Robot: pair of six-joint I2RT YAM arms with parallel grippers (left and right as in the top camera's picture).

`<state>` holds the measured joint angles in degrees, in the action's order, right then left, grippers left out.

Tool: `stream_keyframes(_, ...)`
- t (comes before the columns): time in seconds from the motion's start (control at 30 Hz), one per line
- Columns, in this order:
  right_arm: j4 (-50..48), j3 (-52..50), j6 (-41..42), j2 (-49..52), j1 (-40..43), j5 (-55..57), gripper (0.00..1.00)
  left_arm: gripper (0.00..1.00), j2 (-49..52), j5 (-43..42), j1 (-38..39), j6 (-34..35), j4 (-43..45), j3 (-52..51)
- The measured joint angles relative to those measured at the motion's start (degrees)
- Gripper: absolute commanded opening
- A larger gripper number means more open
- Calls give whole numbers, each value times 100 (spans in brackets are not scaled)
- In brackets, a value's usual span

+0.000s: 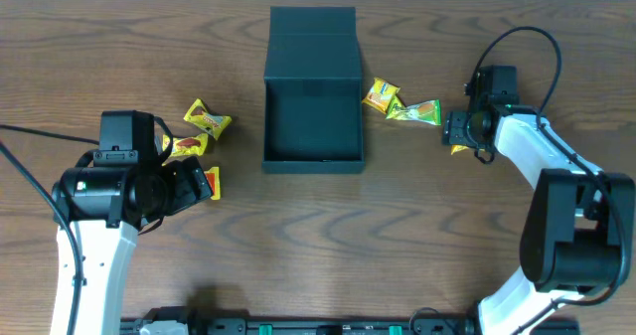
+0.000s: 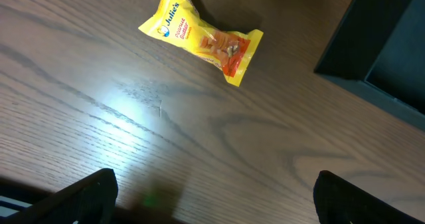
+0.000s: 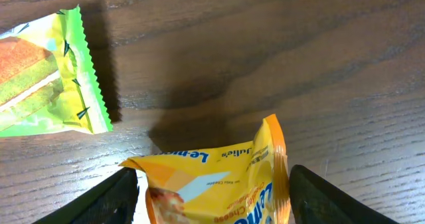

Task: Pack container
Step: 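Grasp the yellow Le-Mond packet with the right gripper and lift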

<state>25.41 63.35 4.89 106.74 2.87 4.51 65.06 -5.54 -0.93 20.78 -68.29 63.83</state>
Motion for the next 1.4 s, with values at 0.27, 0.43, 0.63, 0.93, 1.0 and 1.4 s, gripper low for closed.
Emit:
stream_keyframes(0.27, -20, 20, -39, 227, 2, -26, 69, 95, 0, 0, 0, 0, -52, 0)
stream_keyframes(0.43, 20, 26, -37, 229, 2, -26, 60, 95, 0, 0, 0, 0, -52, 0)
stream_keyframes(0.63, 70, 33, -44, 229, 2, -42, 56, 95, 0, 0, 0, 0, -52, 0)
stream_keyframes(0.93, 232, 68, -44, 229, 2, -44, 52, 96, 0, 0, 0, 0, -55, 0)
stream_keyframes(1.0, 315, 94, -44, 229, 2, -44, 50, 95, 0, 0, 0, 0, -52, 0)
stream_keyframes(1.4, 1427, 734, -46, 262, -46, -42, 49, 95, 0, 0, 0, 0, -55, 0)
